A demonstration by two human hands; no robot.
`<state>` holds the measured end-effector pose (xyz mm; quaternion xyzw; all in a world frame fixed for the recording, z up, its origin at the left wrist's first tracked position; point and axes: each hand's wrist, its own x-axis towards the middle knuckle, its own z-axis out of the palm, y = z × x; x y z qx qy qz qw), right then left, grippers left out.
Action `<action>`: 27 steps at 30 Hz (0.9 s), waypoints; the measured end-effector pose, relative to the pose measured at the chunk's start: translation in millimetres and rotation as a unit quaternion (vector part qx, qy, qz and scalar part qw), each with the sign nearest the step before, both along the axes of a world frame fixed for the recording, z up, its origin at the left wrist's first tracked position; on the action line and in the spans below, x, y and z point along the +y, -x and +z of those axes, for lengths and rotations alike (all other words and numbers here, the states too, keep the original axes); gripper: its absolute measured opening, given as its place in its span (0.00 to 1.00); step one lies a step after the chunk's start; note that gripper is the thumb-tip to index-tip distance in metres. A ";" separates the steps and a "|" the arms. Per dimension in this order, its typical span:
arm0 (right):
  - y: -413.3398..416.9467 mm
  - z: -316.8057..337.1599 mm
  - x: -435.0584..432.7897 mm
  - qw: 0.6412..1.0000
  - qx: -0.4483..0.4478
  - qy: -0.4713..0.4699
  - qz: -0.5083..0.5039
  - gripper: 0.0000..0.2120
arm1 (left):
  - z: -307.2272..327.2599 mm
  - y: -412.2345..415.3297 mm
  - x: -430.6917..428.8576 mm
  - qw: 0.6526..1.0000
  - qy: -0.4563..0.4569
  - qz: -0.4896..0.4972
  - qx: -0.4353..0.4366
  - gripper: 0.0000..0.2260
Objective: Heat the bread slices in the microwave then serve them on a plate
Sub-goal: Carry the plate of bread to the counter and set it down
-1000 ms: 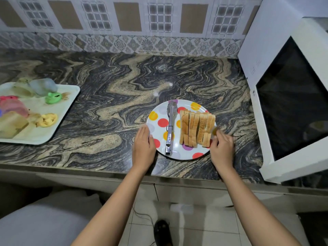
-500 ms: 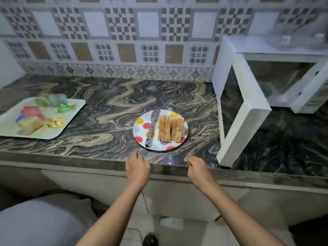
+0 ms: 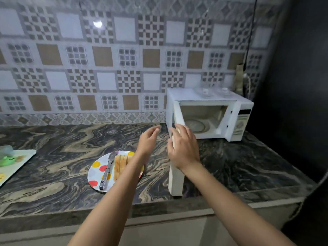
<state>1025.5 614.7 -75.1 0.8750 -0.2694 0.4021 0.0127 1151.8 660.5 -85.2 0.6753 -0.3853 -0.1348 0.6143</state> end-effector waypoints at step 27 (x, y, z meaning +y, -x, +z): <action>108.1 -25.5 -323.1 0.988 0.035 0.050 -0.145 0.23 | -7.4 88.6 -332.8 0.918 0.013 0.026 -0.395 0.16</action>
